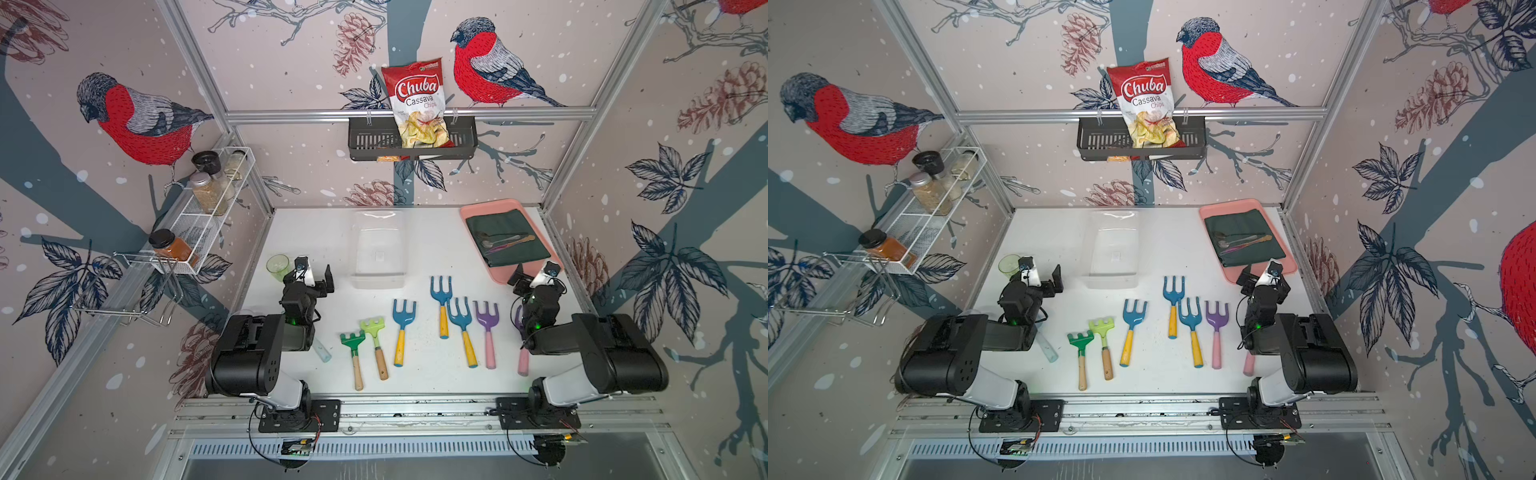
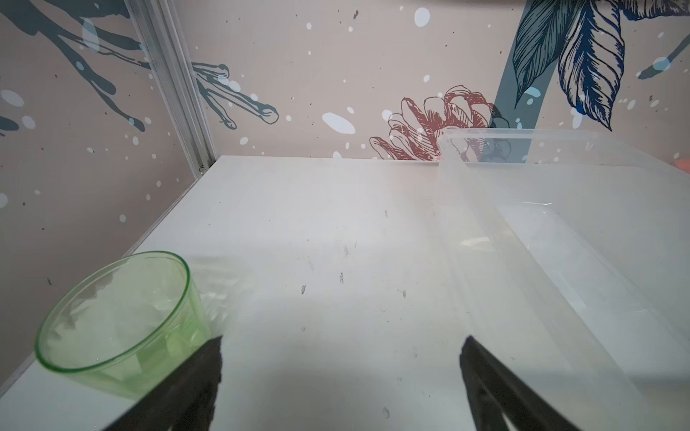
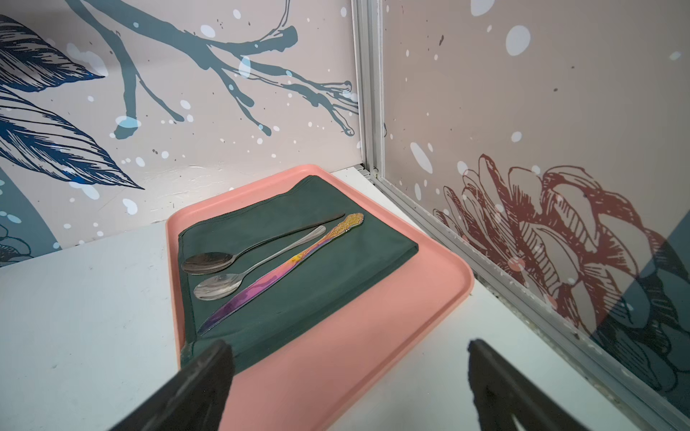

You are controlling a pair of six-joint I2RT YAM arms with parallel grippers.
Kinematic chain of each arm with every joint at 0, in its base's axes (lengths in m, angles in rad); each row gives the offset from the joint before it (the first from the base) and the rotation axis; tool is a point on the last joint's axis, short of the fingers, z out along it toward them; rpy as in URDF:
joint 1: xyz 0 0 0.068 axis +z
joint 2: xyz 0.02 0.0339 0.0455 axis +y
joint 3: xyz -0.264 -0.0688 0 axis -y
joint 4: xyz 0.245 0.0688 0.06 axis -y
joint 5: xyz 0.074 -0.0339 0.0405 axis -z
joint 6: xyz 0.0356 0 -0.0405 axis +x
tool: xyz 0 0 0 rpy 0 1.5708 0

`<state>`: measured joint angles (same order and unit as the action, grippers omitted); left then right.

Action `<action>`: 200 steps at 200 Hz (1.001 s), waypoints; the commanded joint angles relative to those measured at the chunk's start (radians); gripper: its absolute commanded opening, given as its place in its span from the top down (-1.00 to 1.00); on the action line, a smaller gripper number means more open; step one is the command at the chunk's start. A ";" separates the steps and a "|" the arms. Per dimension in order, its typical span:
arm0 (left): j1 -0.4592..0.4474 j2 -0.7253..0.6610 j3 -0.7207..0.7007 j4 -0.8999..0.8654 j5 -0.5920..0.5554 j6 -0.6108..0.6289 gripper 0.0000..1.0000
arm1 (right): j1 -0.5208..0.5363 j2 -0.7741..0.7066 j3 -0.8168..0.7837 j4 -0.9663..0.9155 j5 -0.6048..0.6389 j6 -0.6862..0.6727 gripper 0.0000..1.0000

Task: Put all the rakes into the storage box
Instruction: Pick up the rake at the center of the board.

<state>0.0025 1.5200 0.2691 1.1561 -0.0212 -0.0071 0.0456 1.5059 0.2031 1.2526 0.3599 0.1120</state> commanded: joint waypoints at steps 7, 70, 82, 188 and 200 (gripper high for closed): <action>0.003 -0.003 0.001 0.008 0.013 0.007 -0.96 | 0.000 -0.002 0.001 0.012 -0.003 0.009 -1.00; 0.004 -0.003 0.002 0.008 0.014 0.007 -0.96 | 0.000 -0.002 0.001 0.012 -0.004 0.009 -0.99; 0.004 -0.003 0.003 0.008 0.015 0.007 -0.96 | 0.000 -0.001 0.001 0.012 -0.003 0.008 -0.99; -0.070 -0.179 0.168 -0.420 -0.276 -0.067 -0.93 | 0.181 -0.122 0.099 -0.236 0.247 -0.103 -1.00; -0.078 -0.236 0.236 -0.588 -0.325 -0.161 -0.93 | 0.239 -0.189 0.272 -0.662 0.250 -0.022 -1.00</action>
<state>-0.0532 1.3743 0.4004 0.9028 -0.1410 -0.0288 0.1864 1.4139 0.2714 1.1103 0.4656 0.0731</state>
